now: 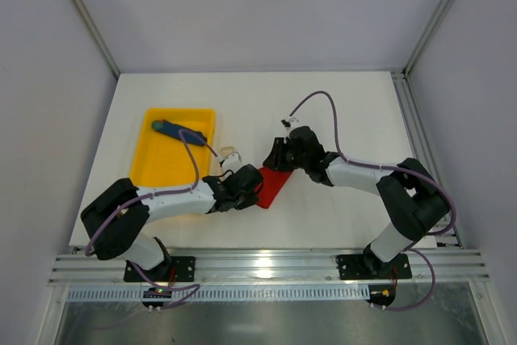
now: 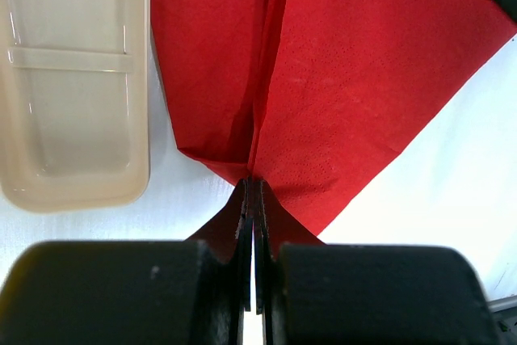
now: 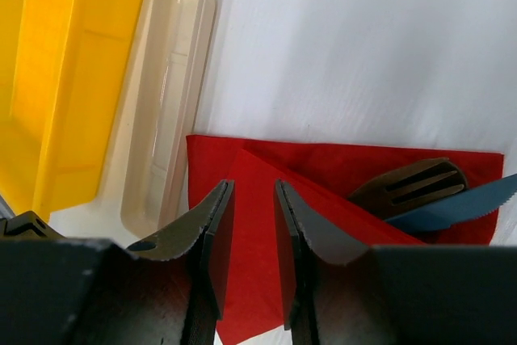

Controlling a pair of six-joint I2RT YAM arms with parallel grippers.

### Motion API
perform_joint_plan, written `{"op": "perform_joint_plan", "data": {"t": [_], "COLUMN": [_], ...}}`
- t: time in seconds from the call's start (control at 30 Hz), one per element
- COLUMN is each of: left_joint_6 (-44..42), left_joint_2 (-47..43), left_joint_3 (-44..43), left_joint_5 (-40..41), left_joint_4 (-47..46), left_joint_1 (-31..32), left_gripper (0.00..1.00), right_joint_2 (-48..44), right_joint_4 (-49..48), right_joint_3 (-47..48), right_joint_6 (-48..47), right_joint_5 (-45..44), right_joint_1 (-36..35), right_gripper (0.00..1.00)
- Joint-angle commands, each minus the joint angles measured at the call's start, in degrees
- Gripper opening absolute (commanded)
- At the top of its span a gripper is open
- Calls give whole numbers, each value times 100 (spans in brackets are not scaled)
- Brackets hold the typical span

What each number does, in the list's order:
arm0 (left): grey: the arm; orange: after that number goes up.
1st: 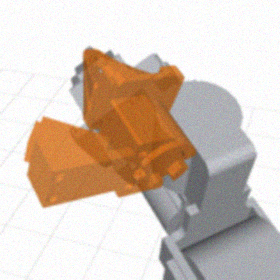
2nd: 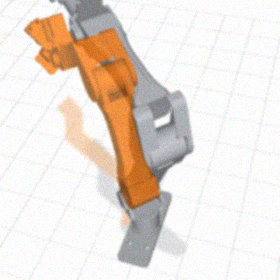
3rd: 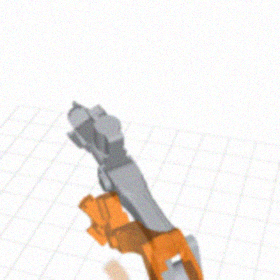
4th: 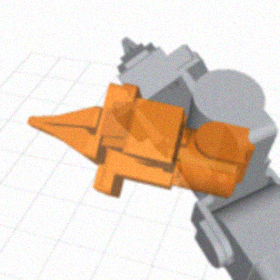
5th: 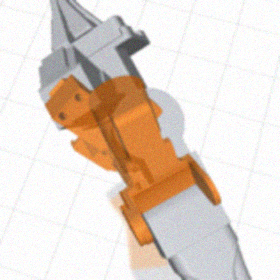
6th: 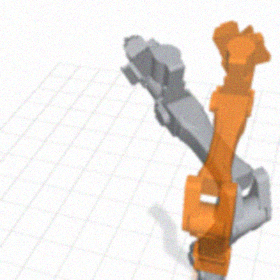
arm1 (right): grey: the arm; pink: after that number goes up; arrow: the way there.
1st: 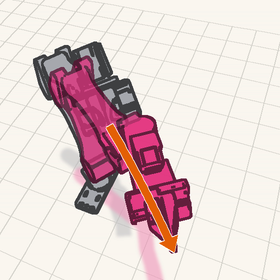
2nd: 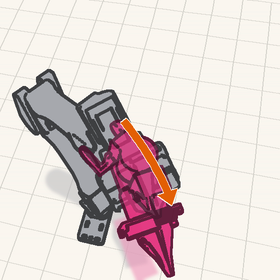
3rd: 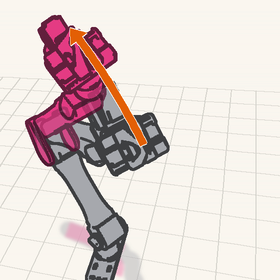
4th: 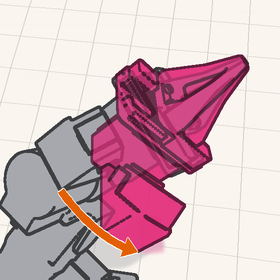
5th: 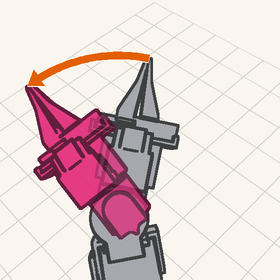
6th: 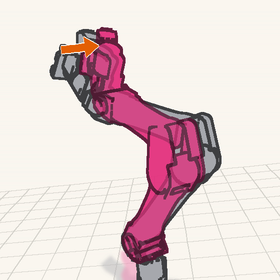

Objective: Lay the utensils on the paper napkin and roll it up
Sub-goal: Roll the napkin at the center of the board.

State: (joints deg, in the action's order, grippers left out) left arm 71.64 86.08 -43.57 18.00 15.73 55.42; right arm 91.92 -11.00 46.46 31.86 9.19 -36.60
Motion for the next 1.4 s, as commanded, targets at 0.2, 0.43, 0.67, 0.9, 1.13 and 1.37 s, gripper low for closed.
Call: {"op": "perform_joint_plan", "data": {"t": [0.2, 0.43, 0.67, 0.9, 1.13, 1.37], "left_joint_6": [140, 193, 210, 184, 0, -369], "left_joint_2": [-74, -22, 40, 31, -100, -548], "left_joint_3": [50, 59, 33, -63, -388, -925], "left_joint_5": [309, 301, 274, 169, -340, -52], "left_joint_4": [106, 115, 97, 10, -219, 457], "left_joint_1": [-14, -14, -14, -14, -5, -5], "left_gripper": [0, 0, 0, 0, 20, 33], "right_joint_2": [344, 660, 906, 968, 819, 564], "right_joint_4": [-68, -51, 370, 722, 854, 820], "right_joint_3": [197, 416, 636, 523, 294, -13], "right_joint_6": [207, 207, 40, -188, -872, -1366], "right_joint_5": [48, -110, -295, -339, -304, 65], "right_joint_1": [-523, -673, -682, -699, -664, -480], "right_gripper": [29, 28, 28, 27, 27, 27]}}
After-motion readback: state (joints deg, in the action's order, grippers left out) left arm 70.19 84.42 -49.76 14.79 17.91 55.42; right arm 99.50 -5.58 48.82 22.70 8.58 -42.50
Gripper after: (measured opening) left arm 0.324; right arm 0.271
